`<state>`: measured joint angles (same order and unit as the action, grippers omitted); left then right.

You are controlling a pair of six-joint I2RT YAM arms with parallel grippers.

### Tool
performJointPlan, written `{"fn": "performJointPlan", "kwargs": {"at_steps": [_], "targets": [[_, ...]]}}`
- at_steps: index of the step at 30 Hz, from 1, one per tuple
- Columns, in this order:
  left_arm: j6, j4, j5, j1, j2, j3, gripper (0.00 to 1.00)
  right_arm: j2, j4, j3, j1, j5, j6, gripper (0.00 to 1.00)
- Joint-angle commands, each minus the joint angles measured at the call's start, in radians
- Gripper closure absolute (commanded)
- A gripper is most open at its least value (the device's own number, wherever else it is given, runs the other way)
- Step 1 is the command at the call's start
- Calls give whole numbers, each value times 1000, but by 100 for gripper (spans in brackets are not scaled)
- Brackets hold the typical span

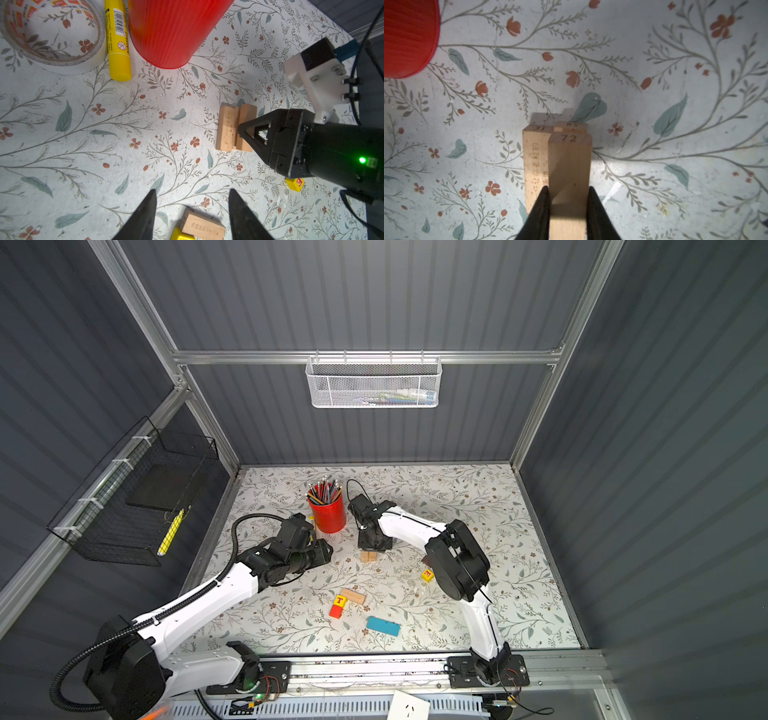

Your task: Build the wood block tower

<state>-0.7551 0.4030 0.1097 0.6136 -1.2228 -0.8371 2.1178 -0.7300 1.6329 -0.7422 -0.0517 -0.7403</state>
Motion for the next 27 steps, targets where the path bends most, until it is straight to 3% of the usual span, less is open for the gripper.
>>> {"fn": "performJointPlan", "kwargs": {"at_steps": [1, 8, 27], "targets": [[-7, -2, 10, -6, -17, -19, 44, 30, -30, 22, 1, -9, -8, 81], [-7, -4, 7, -8, -19, -16, 44, 42, -29, 26, 1, 0, -12, 79], [-7, -7, -2, -8, -20, -17, 43, -14, -29, 20, 1, 15, -19, 59]]}}
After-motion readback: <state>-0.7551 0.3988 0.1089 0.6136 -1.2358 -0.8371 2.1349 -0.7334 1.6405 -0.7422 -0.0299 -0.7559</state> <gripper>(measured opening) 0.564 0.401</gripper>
